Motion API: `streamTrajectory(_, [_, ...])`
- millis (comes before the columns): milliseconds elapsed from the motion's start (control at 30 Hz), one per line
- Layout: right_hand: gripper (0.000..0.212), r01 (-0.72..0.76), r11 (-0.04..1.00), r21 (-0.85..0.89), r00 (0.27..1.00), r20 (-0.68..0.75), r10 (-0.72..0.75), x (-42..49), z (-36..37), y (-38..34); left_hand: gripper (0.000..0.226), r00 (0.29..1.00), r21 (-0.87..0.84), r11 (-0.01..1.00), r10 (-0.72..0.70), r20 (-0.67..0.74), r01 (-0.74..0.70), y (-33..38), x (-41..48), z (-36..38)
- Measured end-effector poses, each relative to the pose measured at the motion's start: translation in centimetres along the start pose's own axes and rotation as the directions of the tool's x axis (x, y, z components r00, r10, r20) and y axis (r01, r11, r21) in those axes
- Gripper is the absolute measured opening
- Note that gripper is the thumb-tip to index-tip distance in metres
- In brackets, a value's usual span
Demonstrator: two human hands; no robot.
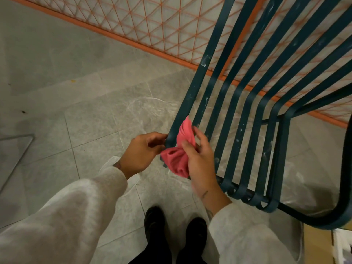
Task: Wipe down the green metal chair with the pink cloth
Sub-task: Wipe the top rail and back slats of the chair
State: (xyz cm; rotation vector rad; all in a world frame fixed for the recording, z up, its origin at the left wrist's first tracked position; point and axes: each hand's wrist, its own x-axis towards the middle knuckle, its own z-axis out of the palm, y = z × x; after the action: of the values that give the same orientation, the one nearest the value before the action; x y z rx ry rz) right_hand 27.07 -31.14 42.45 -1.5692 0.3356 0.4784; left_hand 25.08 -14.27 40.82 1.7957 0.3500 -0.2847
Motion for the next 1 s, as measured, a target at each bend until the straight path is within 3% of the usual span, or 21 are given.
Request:
streamTrajectory(300, [0.040,-0.159,0.967,-0.197,0.983,0.060,0.174,-2.2,1.6,2.4,0.031,0.999,0.006,1.000,-0.027,0.035,0.027,0.4,0.3,-0.3])
streamTrajectory(433, [0.027,-0.137,0.987,-0.087,0.990,0.028,0.140,1.0,1.2,-1.2,0.028,0.998,0.019,1.000,-0.024,0.051,0.023,0.4,0.4,-0.4])
streamTrajectory(567, [0.038,-0.077,0.990,-0.115,0.997,-0.008,0.077,1.6,1.4,-1.8,0.027,0.999,0.038,0.999,-0.024,0.047,0.022,0.2,0.3,-0.4])
streamTrajectory(800, [0.045,-0.182,0.969,-0.170,0.977,0.082,0.198,-2.5,1.1,1.4,0.028,1.000,0.102,0.995,-0.011,0.024,0.009,0.3,0.4,-0.3])
streamTrajectory(1000, [0.042,-0.198,0.979,-0.052,0.980,0.017,0.199,2.5,0.9,-2.5,0.027,0.999,0.112,0.994,-0.017,0.033,0.013,0.4,0.5,-0.3])
